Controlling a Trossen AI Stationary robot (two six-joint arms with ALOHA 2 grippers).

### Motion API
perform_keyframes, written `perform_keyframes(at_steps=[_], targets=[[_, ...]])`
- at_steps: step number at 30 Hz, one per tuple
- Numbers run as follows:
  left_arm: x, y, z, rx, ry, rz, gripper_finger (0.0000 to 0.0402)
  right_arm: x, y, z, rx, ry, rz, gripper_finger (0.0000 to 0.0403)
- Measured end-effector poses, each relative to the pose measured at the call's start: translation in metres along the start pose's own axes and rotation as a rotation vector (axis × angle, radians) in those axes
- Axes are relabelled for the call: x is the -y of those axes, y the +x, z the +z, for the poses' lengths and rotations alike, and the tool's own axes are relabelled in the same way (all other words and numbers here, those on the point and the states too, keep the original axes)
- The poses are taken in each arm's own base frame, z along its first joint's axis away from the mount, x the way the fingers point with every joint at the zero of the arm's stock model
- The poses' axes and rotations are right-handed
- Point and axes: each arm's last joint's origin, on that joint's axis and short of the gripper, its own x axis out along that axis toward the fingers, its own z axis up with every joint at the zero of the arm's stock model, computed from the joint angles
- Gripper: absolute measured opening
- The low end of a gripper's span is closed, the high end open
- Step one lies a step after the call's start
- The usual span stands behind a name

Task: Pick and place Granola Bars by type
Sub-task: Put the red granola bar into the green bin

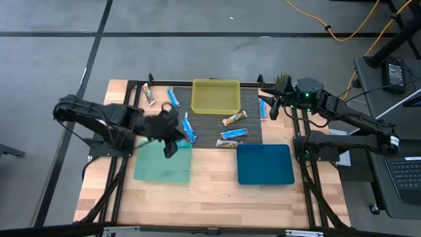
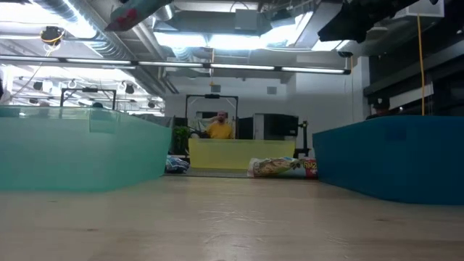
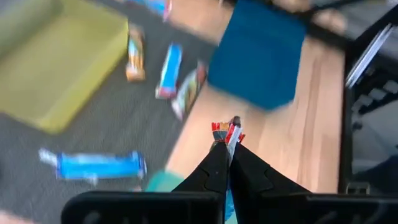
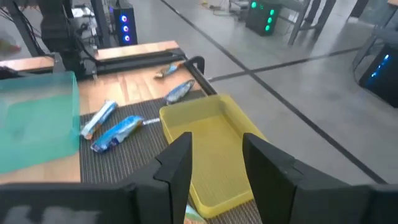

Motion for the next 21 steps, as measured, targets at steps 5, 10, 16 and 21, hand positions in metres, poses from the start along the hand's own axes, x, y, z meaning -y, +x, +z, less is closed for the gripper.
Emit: perform_keyframes(at_steps=[5,10,16,21], targets=[[0.018,0.031,-0.033,-0.159,0.057,0.035,0.0003,0.000,0.000,0.000,-0.003,0.002,0.005,0.0145],[0.026,0.040,-0.049,-0.202,0.090,0.047,0.0002,-0.001,0.000,0.000,-0.002,0.035,0.043,0.0145],[0.023,0.047,-0.064,-0.221,0.098,0.079,0.0002,-0.002,0.000,0.000,-0.002,0.032,0.052,0.0145],[0.017,0.066,-0.089,-0.258,0.141,0.061,0.0003,-0.002,0.000,-0.002,-0.021,0.013,0.053,0.0145]])
